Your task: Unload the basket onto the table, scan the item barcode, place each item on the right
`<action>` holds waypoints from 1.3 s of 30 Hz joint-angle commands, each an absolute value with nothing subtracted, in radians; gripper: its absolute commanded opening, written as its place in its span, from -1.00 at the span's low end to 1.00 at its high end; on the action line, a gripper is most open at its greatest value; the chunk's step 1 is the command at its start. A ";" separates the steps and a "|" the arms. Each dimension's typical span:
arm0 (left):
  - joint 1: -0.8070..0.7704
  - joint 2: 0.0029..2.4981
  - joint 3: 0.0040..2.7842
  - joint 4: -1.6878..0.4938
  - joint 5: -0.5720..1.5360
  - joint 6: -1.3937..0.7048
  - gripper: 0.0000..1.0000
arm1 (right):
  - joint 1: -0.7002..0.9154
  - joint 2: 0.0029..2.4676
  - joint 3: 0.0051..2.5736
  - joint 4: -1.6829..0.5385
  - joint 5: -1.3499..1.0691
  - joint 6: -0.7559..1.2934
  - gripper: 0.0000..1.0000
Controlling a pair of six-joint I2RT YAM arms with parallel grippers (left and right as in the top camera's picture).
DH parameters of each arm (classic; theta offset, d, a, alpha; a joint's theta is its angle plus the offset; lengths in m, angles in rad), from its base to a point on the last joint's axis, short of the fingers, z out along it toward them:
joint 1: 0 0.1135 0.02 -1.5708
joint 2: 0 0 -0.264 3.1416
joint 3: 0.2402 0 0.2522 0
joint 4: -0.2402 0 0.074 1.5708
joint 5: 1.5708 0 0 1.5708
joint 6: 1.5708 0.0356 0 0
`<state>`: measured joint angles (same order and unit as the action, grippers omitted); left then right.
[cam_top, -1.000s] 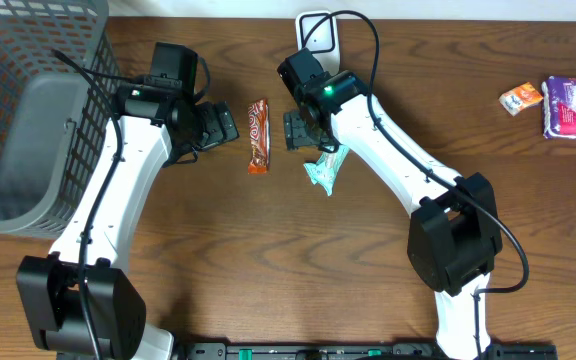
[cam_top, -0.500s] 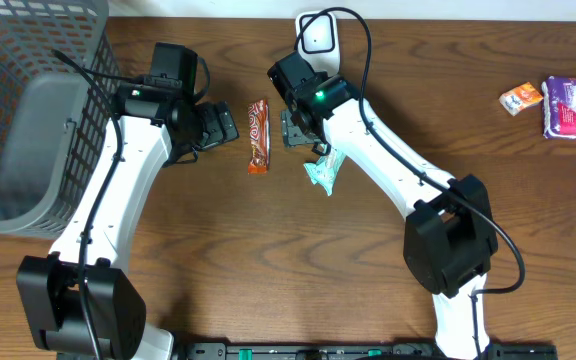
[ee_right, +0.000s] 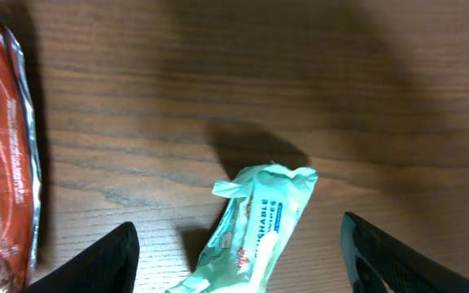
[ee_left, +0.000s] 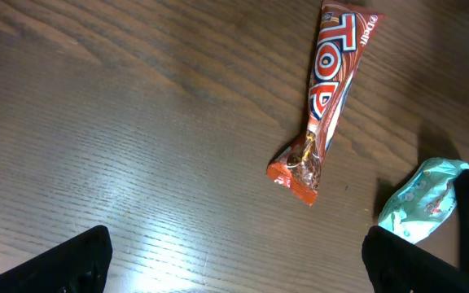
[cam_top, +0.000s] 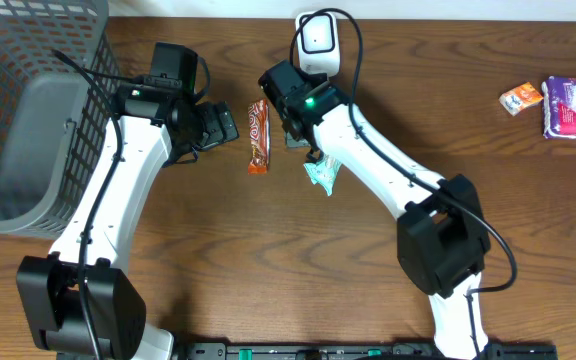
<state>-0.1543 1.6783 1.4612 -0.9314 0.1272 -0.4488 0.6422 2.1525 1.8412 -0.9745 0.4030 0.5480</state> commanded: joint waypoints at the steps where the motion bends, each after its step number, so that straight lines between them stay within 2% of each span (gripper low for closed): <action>1: -0.154 1.679 1.470 -0.934 0.115 -0.450 0.96 | 0.649 2.208 1.822 -0.977 0.446 0.583 0.50; 7: -0.154 1.679 1.470 -0.934 0.115 -0.450 0.96 | 0.653 2.238 1.818 -0.992 0.443 0.583 0.47; 12: -0.154 1.679 1.470 -0.934 0.115 -0.450 0.96 | 0.654 2.247 1.805 -0.999 0.465 0.583 0.31; 24: -0.154 1.679 1.470 -0.934 0.115 -0.450 0.96 | 0.654 2.294 1.771 -0.999 0.502 0.583 0.37; 30: -0.154 1.679 1.470 -0.934 0.115 -0.450 0.95 | 0.654 2.294 1.771 -0.999 0.487 0.583 0.23; 39: -0.154 1.679 1.470 -0.934 0.115 -0.450 0.96 | 0.654 2.295 1.771 -0.999 0.487 0.583 0.24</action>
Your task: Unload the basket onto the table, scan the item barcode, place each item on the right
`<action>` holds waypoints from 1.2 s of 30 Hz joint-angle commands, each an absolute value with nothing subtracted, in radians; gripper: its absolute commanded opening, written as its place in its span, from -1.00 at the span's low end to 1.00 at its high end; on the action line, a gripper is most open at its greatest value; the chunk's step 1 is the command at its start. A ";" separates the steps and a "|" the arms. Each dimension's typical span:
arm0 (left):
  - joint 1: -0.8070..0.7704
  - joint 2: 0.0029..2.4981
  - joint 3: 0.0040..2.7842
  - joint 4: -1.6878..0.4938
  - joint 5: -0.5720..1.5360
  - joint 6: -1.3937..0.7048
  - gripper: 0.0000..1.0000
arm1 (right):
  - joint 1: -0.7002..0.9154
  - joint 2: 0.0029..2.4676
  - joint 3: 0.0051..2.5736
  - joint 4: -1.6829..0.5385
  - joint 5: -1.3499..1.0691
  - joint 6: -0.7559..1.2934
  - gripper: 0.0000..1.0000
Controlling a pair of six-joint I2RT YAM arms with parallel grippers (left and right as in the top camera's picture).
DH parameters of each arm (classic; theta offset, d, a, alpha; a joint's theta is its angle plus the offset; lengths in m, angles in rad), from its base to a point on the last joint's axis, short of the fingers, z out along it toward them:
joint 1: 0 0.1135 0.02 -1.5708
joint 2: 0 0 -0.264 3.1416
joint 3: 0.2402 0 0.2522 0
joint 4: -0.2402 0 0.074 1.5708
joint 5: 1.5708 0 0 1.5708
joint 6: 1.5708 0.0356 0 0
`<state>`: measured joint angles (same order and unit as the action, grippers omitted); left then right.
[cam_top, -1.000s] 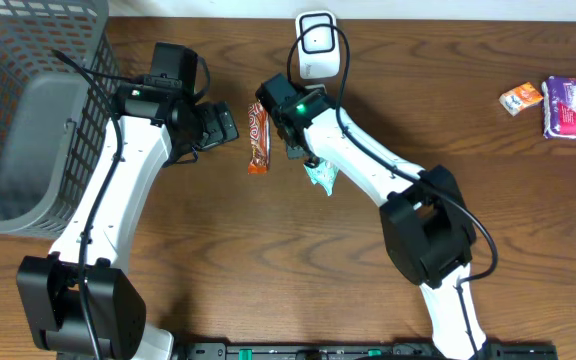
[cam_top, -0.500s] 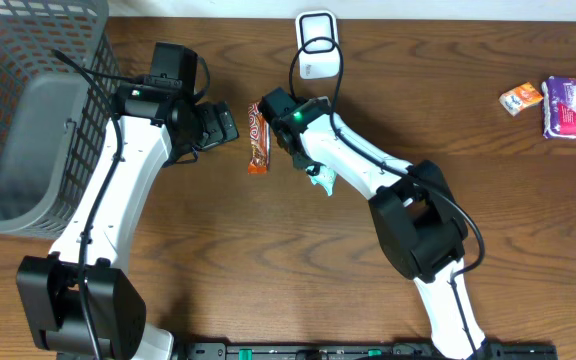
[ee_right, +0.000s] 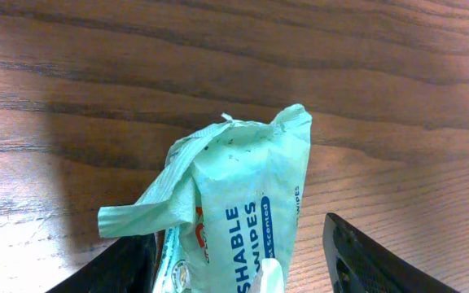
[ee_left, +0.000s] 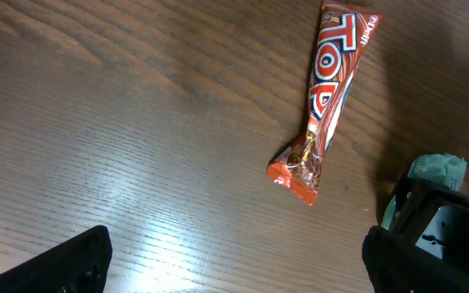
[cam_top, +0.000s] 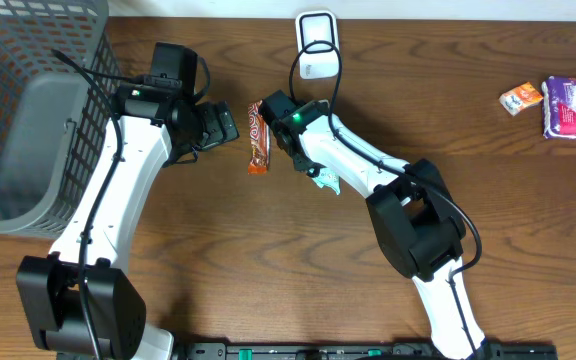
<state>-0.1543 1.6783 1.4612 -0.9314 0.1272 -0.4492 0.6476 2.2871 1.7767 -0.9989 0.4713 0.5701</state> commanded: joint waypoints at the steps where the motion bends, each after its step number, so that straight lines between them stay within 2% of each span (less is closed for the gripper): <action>1: -0.154 1.679 1.470 -0.934 0.115 -0.451 0.96 | 0.654 2.295 1.771 -0.999 0.487 0.583 0.24; 6: -0.154 1.679 1.470 -0.934 0.115 -0.450 0.96 | 0.654 2.295 1.770 -1.003 0.487 0.583 0.24; 11: -0.154 1.679 1.470 -0.934 0.115 -0.450 0.96 | 0.656 2.295 1.770 -1.000 0.478 0.583 0.35; 15: -0.154 1.679 1.470 -0.934 0.115 -0.451 0.96 | 0.655 2.295 1.770 -0.991 0.434 0.582 0.36; 26: -0.154 1.679 1.470 -0.934 0.115 -0.451 0.96 | 0.655 2.314 1.733 -0.947 0.420 0.583 0.16; 28: -0.154 1.679 1.470 -0.934 0.115 -0.450 0.96 | 0.655 2.317 1.713 -0.933 0.415 0.583 -0.01; 30: -0.154 1.679 1.470 -0.934 0.115 -0.450 0.96 | 0.653 2.318 1.705 -0.935 0.396 0.583 -0.32; 33: -0.154 1.679 1.470 -0.934 0.115 -0.450 0.95 | 0.642 2.315 1.713 -0.936 0.329 0.582 -0.49; 36: -0.154 1.679 1.470 -0.934 0.115 -0.450 0.96 | 0.616 2.312 1.737 -0.952 0.238 0.582 -0.76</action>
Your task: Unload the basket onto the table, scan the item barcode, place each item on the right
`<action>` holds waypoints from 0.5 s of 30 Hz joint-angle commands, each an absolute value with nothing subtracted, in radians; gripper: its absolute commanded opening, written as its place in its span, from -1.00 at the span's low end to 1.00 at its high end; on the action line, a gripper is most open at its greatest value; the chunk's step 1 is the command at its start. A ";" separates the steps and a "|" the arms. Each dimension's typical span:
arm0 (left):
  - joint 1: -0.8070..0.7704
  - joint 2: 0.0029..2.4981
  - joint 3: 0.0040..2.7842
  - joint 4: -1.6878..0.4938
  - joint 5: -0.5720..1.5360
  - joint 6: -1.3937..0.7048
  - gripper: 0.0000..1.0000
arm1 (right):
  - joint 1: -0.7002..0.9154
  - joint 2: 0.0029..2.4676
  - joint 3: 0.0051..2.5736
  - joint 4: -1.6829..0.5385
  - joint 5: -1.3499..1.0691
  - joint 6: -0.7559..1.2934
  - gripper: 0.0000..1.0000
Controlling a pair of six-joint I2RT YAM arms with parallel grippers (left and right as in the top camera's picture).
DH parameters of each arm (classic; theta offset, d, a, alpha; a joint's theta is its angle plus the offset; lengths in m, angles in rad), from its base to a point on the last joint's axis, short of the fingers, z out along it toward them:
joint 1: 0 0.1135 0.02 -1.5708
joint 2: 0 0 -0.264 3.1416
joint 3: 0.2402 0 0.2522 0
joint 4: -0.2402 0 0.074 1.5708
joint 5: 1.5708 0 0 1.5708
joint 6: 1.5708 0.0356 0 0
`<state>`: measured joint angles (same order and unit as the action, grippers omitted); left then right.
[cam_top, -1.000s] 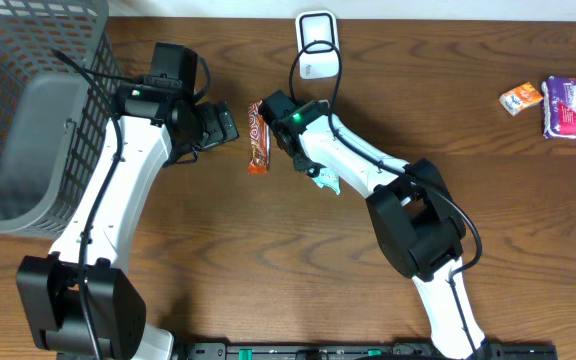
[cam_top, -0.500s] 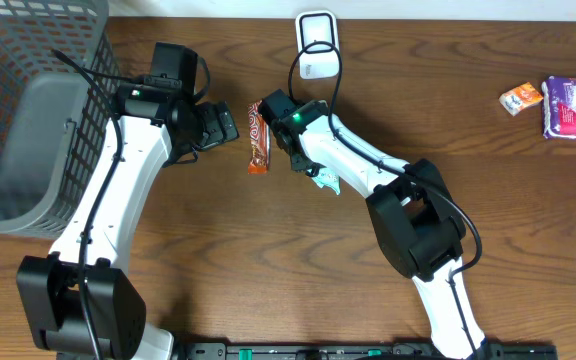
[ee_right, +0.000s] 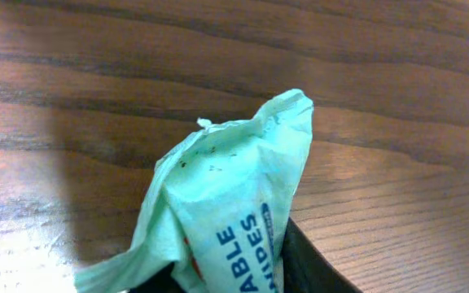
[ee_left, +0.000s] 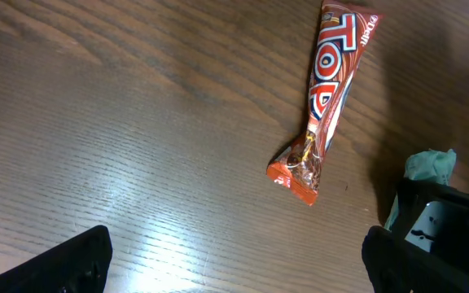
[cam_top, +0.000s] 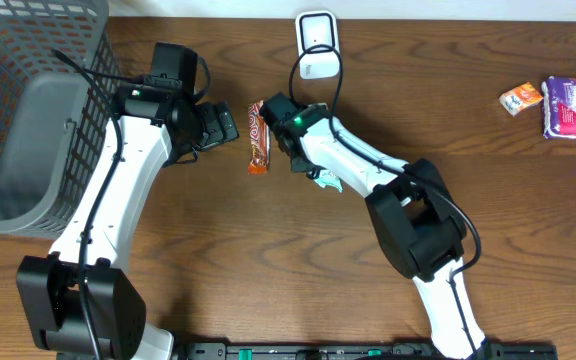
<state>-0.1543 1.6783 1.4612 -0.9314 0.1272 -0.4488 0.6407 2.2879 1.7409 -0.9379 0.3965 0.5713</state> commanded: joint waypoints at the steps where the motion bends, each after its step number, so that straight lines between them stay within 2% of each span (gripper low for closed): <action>1: -0.154 1.679 1.470 -0.934 0.115 -0.450 0.96 | 0.605 2.311 1.748 -0.960 0.203 0.579 -0.83; 6: -0.154 1.679 1.470 -0.934 0.115 -0.451 0.96 | 0.508 2.294 1.816 -0.984 -0.162 0.467 -0.98; 12: -0.154 1.679 1.470 -0.934 0.115 -0.451 0.96 | 0.392 2.293 1.838 -0.987 -0.601 0.363 -0.98; 15: -0.154 1.679 1.470 -0.934 0.115 -0.451 0.96 | 0.340 2.293 1.838 -0.988 -0.714 0.310 -0.98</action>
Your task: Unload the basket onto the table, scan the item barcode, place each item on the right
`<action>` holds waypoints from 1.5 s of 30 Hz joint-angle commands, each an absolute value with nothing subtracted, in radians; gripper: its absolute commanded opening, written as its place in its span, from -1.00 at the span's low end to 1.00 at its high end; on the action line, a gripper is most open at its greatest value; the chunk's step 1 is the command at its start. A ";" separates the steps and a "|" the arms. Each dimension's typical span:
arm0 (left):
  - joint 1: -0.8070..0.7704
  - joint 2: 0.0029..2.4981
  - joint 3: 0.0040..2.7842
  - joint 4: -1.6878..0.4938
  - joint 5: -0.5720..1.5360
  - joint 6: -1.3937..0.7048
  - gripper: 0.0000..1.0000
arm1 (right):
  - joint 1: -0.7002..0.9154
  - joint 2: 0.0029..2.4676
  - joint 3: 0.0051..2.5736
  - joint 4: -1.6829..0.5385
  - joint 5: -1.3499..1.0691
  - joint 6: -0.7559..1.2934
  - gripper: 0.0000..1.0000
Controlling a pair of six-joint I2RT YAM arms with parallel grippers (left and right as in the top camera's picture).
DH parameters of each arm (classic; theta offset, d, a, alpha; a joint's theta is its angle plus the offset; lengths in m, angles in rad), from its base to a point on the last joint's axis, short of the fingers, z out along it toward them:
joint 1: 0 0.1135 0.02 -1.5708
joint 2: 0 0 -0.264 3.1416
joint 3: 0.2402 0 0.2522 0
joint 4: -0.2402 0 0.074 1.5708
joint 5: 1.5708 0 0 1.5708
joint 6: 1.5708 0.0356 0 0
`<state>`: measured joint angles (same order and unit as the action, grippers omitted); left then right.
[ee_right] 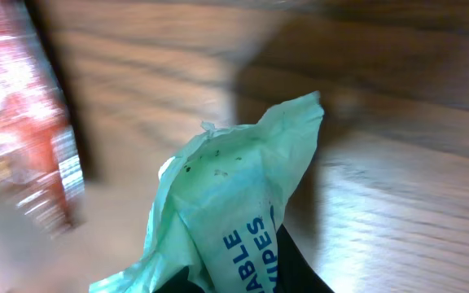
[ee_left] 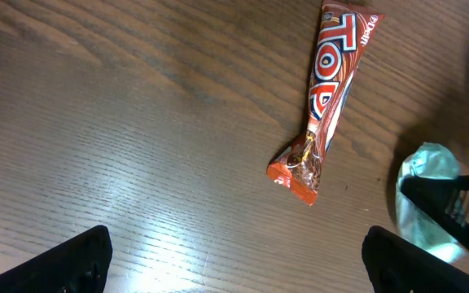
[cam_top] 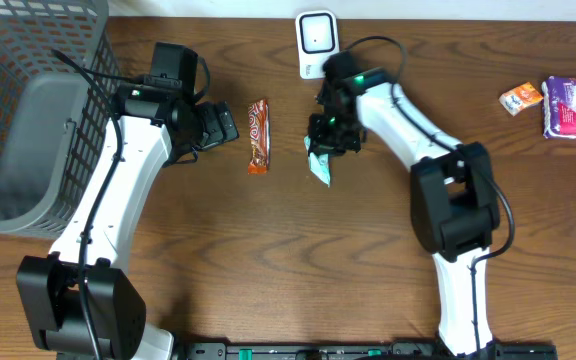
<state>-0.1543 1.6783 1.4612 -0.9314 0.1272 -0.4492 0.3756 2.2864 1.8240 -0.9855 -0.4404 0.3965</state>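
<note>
My right gripper is shut on one end of a mint-green wipes pack. In the overhead view the pack hangs below that gripper, just under the white barcode scanner at the table's back edge. The right wrist view is blurred with motion. My left gripper stands open over bare wood, its dark fingers at the bottom corners; in the overhead view it sits left of a red candy bar.
The red candy bar lies between the two grippers. A grey mesh basket fills the left side. At the far right lie a small orange packet and a purple pack.
My right gripper, still shut on the wipes pack, has swung round and shifted right toward the scanner, and the pack has moved slightly up the table with it. The left arm has not moved.
My right gripper was open above the wipes pack on the table. Then its open fingers stood either side of the pack, then they were shut on it. Now the pack hangs from the gripper below the scanner. The left gripper stayed open in place.
</note>
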 commanded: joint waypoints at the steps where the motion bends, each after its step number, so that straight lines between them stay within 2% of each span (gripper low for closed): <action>1: -0.154 1.679 1.470 -0.934 0.115 -0.450 0.96 | 0.322 2.293 1.838 -0.989 -0.760 0.291 -0.98; 4: -0.154 1.679 1.470 -0.934 0.115 -0.450 0.95 | 0.288 2.293 1.832 -0.992 -0.866 0.253 -0.97; 11: -0.154 1.679 1.470 -0.934 0.115 -0.450 0.96 | 0.241 2.294 1.757 -0.969 -0.928 0.231 -0.98; 16: -0.154 1.679 1.470 -0.934 0.115 -0.450 0.95 | 0.218 2.294 1.634 -0.868 -0.981 0.260 -0.97; 17: -0.154 1.679 1.470 -0.934 0.115 -0.451 0.96 | 0.212 2.294 1.621 -0.854 -0.981 0.270 -0.94; 19: -0.154 1.679 1.470 -0.934 0.115 -0.450 0.96 | 0.193 2.294 1.611 -0.851 -0.947 0.268 -0.63; 27: -0.154 1.679 1.470 -0.934 0.115 -0.450 0.95 | 0.114 2.284 1.658 -0.971 -0.705 0.276 -0.36; 30: -0.154 1.679 1.470 -0.934 0.115 -0.450 0.96 | 0.097 2.281 1.726 -1.066 -0.616 0.265 -0.08; 37: -0.154 1.679 1.470 -0.934 0.115 -0.450 0.96 | 0.097 2.281 1.928 -1.293 -0.391 0.226 0.33; 45: -0.154 1.679 1.470 -0.934 0.115 -0.450 0.96 | 0.127 2.281 2.024 -1.392 -0.312 0.175 0.33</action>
